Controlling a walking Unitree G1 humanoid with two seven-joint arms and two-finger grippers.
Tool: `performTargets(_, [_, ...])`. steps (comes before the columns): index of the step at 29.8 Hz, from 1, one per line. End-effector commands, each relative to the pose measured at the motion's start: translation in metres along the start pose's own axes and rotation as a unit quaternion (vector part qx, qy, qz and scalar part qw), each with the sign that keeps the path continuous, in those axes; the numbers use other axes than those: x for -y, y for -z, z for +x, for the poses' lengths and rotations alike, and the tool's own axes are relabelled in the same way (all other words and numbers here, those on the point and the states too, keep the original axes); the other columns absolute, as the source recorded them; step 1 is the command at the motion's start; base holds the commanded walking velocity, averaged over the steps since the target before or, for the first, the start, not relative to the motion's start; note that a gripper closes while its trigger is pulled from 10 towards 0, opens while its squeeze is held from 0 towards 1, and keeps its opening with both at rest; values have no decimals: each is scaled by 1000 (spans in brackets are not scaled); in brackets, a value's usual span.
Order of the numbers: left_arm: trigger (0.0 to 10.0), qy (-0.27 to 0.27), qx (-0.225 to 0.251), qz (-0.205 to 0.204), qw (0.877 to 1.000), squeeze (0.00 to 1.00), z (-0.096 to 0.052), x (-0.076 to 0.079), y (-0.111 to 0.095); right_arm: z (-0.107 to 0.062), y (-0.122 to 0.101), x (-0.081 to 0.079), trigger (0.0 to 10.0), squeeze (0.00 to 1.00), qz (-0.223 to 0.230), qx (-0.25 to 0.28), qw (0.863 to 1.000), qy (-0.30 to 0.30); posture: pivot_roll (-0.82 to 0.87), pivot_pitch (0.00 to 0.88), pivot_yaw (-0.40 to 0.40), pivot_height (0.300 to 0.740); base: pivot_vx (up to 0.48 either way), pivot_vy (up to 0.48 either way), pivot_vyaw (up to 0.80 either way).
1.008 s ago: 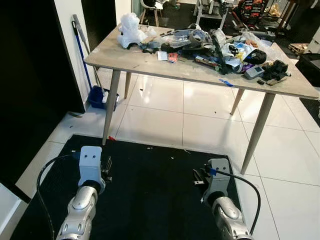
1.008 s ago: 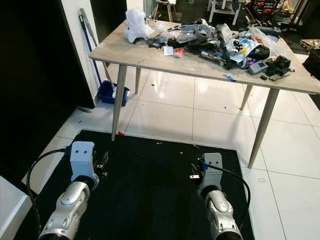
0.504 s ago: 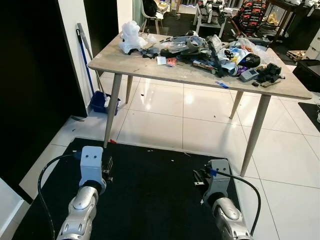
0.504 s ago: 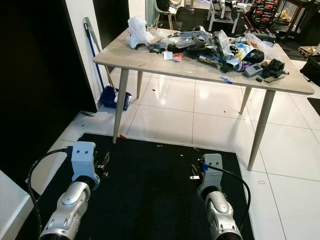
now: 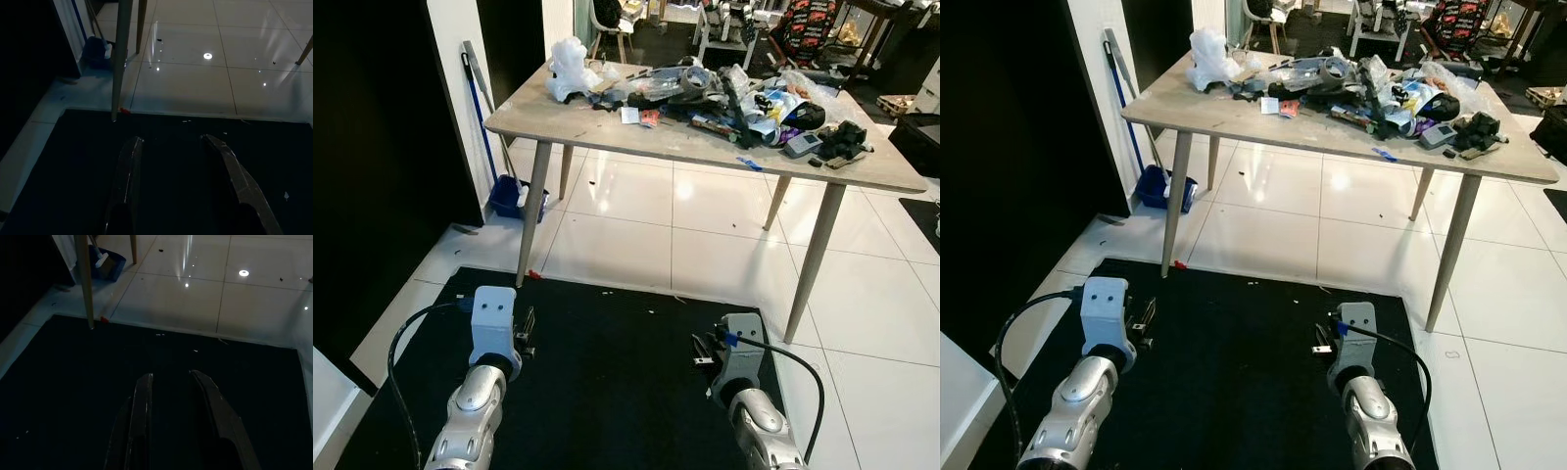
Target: Picking trash to rubbish bin
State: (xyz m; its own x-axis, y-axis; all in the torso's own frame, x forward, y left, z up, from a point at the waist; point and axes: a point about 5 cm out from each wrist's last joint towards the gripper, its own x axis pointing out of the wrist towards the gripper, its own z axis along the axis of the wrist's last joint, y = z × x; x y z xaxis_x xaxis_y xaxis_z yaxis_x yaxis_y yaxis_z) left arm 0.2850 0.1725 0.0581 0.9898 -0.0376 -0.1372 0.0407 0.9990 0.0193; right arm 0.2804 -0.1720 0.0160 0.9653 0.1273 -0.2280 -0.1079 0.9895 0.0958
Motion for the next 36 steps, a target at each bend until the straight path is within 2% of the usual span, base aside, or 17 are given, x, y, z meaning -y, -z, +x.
performTargets(1, [10000, 6, 5, -8, 1000, 0, -1, 4, 0, -3, 4, 2, 10000, 0, 2, -8, 1000, 5, 3, 92, -42, 740, 270, 0, 0])
performTargets(28, [10000, 10, 6, -10, 1000, 0, 1, 6, -2, -2, 2, 3, 10000, 0, 3, -7, 1000, 8, -3, 97, -43, 740, 281, 0, 0])
performTargets(36, [10000, 11, 7, -7, 1000, 0, 1, 5, -3, 0, 0, 1, 10000, 0, 16, -1, 1000, 12, 3, 106, -39, 740, 281, 0, 0])
